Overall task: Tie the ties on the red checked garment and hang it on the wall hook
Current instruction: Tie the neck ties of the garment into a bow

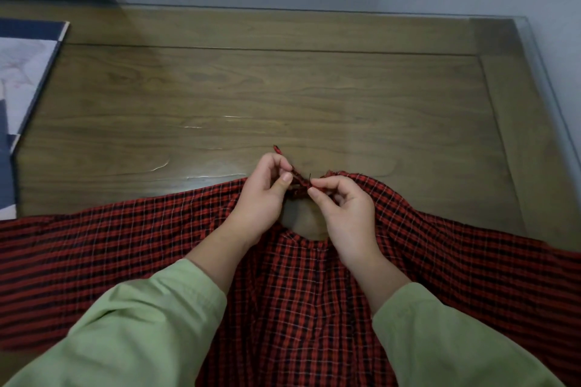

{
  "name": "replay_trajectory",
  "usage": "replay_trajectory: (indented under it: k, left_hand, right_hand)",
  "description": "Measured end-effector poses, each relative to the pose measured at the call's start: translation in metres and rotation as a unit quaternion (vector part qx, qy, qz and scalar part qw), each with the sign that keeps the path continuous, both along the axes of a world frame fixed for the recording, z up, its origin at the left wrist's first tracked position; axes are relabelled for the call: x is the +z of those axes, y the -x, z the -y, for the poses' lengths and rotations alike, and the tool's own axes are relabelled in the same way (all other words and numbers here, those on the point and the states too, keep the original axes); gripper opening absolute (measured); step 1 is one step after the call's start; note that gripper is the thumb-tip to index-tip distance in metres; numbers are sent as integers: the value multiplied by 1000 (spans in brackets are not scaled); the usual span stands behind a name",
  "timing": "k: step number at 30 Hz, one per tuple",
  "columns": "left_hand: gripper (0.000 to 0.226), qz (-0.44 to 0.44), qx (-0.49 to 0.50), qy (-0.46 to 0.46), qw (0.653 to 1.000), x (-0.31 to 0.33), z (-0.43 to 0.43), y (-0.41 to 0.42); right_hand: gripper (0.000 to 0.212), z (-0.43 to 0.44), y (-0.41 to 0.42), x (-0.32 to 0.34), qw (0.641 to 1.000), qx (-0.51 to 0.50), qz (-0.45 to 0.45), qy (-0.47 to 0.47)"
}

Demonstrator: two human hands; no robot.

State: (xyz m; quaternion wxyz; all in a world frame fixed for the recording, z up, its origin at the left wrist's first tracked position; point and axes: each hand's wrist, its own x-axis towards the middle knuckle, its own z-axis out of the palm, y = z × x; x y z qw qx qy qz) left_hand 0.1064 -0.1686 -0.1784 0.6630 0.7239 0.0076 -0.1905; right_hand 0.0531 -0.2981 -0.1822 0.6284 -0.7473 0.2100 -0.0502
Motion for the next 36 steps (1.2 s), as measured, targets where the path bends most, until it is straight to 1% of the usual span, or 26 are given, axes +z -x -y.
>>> replay_trajectory:
  k: [6, 11, 17, 25, 28, 30, 33, 34, 36]
  left_hand:
    - [27, 33, 39, -27, 998, -7, -3, -3]
    - [28, 46, 67, -20, 996, -7, -2, -4]
    - [29, 40, 85, -8, 996, -6, -1, -5]
    - [32, 24, 92, 1, 995, -5, -1, -3]
    - [28, 39, 50, -43, 997, -5, -5, -5]
    - [26, 59, -15, -87, 994, -3, -8, -5]
    - [56, 74, -91, -143, 983, -1, -10, -6]
    - [62, 88, -99, -175, 976, 1, -8, -6]
    - [60, 127, -81, -231, 961, 3, -6, -7]
  right_hand:
    - [26, 9, 1, 4, 1000, -6, 5, -30]
    - [26, 10, 1, 0, 1000, 0, 4, -19]
    - [20, 11, 1, -1, 999, -20, 11, -27]
    - [28, 15, 0, -6, 995, -61, 6, -80]
    - [26, 15, 0, -5, 997, -53, 1, -50]
    - [24, 13, -2, -3, 998, -40, 0, -41]
    - [17, 11, -6, 2, 998, -22, -10, -62]
    - [14, 11, -7, 3, 998, -17, -16, -56]
    - [13, 10, -8, 3, 999, -12, -23, -32]
